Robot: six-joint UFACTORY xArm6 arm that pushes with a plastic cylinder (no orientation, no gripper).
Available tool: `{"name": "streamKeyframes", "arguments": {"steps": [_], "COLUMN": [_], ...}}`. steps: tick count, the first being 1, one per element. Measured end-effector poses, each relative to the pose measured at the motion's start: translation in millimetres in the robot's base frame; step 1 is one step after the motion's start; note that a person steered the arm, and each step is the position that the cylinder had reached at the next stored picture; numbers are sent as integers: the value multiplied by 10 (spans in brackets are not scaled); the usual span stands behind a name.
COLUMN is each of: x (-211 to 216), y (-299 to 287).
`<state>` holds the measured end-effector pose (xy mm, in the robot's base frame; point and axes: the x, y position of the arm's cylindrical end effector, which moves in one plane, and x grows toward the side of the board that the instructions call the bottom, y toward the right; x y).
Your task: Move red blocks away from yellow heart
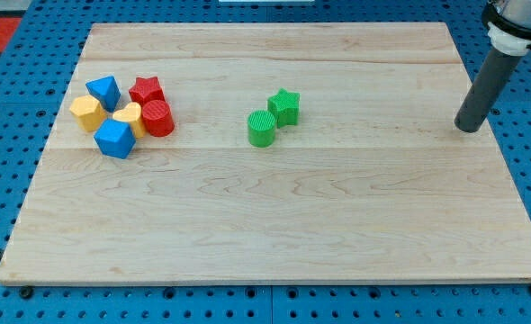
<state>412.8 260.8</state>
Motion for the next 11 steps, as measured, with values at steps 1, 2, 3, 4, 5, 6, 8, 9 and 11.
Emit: {"name": "streamKeyframes", "arguments": {"steps": [1,2,3,4,5,6,8,9,11], "x": [0,244,1117,890,532,494,-156,-463,-1002], "y": [0,133,-480,-1820,-2685,-3190,-4006,-4024,-4194]}}
